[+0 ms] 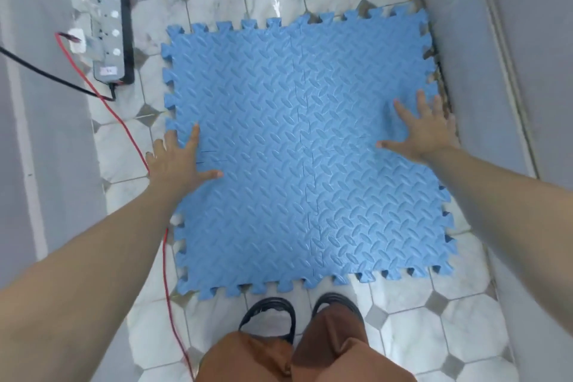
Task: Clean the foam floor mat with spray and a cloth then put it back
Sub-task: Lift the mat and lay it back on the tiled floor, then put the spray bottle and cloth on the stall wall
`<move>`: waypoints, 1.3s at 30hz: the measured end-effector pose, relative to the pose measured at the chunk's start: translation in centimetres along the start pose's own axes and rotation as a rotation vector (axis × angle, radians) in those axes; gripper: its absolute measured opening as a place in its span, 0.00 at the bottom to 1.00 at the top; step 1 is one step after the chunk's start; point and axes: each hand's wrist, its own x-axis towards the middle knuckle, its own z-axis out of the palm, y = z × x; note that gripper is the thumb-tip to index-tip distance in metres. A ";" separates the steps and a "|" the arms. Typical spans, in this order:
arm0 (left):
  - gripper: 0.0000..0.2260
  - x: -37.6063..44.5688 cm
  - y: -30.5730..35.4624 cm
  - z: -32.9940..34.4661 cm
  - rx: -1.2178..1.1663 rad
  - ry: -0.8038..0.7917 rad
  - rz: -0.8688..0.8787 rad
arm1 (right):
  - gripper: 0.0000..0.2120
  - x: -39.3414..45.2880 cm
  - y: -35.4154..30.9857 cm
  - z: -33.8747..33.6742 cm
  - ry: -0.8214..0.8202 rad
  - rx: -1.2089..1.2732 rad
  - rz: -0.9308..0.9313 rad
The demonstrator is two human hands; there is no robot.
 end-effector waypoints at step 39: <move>0.39 -54.6 28.8 -25.3 0.673 -0.313 1.325 | 0.25 -88.1 -6.1 0.0 0.294 1.984 2.006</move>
